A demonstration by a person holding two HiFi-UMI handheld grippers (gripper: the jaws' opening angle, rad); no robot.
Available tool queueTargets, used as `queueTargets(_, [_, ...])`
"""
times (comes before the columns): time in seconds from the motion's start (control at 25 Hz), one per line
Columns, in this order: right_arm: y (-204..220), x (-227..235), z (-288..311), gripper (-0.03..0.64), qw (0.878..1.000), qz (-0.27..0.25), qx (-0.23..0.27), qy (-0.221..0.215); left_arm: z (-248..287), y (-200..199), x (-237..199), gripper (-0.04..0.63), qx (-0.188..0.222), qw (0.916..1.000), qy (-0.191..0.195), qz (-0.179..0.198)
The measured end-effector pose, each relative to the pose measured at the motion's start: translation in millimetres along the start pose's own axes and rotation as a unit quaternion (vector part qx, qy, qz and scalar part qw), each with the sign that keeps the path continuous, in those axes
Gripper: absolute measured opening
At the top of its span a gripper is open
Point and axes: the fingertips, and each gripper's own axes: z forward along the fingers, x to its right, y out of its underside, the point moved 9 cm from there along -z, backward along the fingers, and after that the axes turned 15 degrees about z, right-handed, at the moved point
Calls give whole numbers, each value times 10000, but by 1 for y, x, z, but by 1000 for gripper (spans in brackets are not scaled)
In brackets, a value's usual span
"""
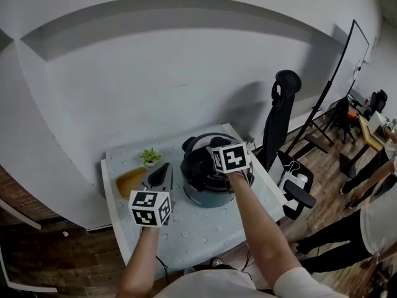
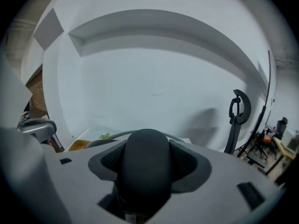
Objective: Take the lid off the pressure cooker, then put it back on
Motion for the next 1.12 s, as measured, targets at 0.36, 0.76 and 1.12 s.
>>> queueTargets(0.36, [-1, -3, -1, 276, 9980, 337, 104, 526, 1, 8, -1, 12, -35, 9998, 135, -122])
queueTargets(0.76, [0, -2, -2, 276, 9985, 300, 41, 460, -1, 4, -5, 12, 21, 9998, 137, -158])
queueTargets(1.12, [-29, -4, -32, 276, 9982, 271, 454, 288, -5, -8, -10, 12, 138, 9999, 18, -92])
